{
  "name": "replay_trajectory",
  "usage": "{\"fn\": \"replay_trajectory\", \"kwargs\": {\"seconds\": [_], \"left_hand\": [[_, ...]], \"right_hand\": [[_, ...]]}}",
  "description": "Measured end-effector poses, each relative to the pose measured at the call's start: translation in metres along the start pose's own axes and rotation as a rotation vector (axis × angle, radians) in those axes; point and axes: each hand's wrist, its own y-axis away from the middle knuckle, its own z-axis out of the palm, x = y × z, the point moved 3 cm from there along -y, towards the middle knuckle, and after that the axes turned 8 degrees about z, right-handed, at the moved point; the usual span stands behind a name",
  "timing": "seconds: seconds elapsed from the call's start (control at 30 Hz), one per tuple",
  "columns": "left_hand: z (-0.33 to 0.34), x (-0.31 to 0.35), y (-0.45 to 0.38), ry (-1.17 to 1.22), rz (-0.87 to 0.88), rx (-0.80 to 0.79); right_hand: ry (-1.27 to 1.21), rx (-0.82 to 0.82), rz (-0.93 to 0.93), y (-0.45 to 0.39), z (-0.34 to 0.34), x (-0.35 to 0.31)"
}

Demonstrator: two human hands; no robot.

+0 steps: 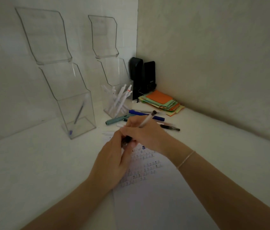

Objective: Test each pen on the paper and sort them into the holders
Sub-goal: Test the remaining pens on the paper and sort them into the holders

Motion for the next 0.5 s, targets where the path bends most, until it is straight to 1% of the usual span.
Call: {"fn": "replay_trajectory", "kwargs": {"seconds": [0.07, 0.13, 0.23, 0.37, 0.43, 0.5], "left_hand": [[0.0, -0.002, 0.003, -0.009, -0.038, 0.009], [0.0, -0.003, 0.005, -0.051, -0.033, 0.004], [-0.002, -0.004, 0.004, -0.08, -0.001, 0.009], [-0.001, 0.001, 0.004, 0.008, -0.023, -0.019], [-0.002, 0.001, 0.003, 0.052, -0.028, 0.005], [-0.005, -0.002, 0.001, 0.007, -0.029, 0.014]], "right_hand": [[0.002, 0.122, -0.042, 0.0, 0.001, 0.003], [-0.001, 0.134, -0.058, 0.001, -0.001, 0.003], [0.036, 0.056, -0.059, 0.004, -0.007, 0.001], [0.007, -0.03, -0.043, 0.008, -0.018, 0.005], [-0.066, -0.1, -0.014, 0.013, -0.021, 0.007], [-0.191, -0.204, 0.016, 0.017, -0.023, 0.009]]}}
